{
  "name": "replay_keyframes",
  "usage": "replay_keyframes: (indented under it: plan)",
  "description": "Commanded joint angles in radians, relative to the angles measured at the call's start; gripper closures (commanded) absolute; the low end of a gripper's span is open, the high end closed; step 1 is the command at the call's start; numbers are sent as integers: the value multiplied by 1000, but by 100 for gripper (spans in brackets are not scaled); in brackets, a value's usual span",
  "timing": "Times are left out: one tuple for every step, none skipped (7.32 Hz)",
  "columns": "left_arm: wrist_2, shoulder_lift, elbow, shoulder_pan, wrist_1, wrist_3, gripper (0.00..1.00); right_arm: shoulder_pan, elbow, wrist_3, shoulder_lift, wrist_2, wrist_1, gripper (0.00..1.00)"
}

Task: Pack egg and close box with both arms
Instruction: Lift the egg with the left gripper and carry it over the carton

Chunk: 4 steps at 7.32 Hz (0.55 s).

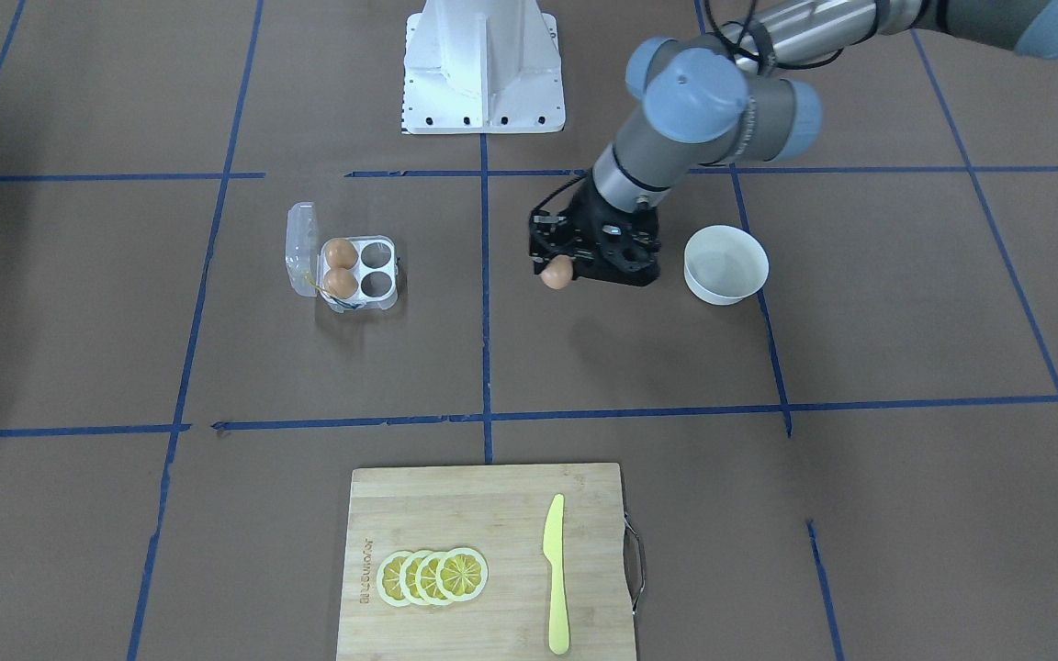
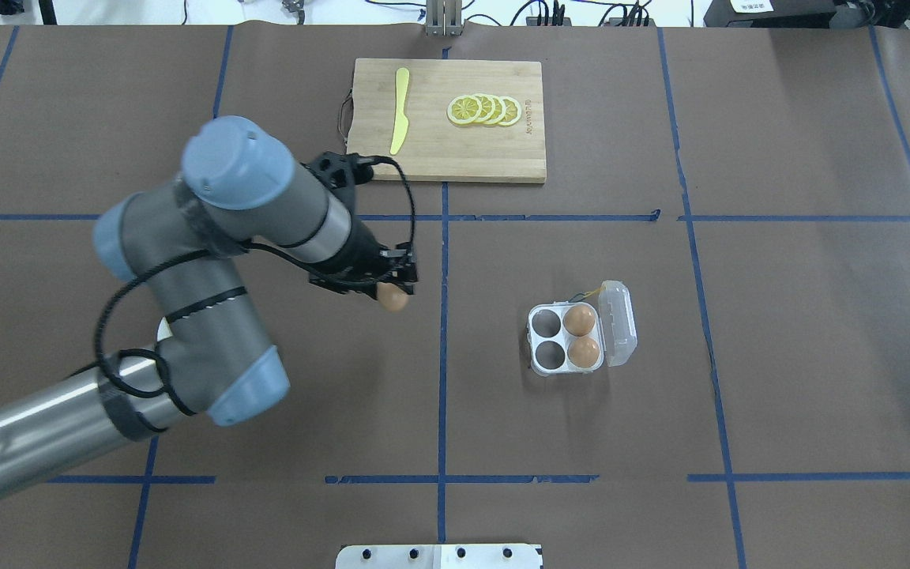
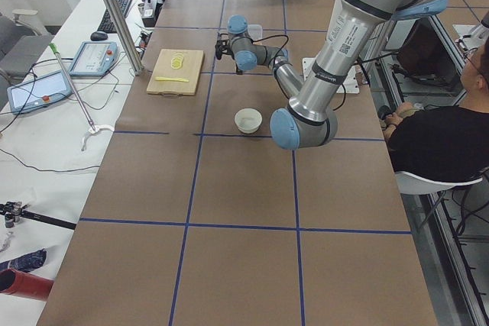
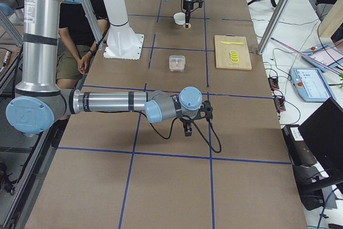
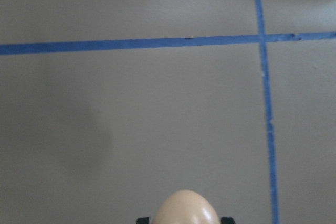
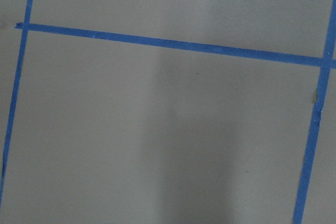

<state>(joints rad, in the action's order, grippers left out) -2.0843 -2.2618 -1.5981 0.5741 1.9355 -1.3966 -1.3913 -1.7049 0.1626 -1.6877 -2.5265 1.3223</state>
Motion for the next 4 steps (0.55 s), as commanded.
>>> replay_keyframes:
  plan:
    - [126,-158,119,-132,69,-313,100,0,-1,0,-1,0,0,0]
    - [138,-247,233,-138,124,-428,100,0,-1,0,0,0,0,0]
    - [179,-298,307,-154,146,-441,100,0,-7,0,0,-2,0,0]
    - [214,-300,311,-170,166,-446,100,0,-10,0,-1,-2,0,0]
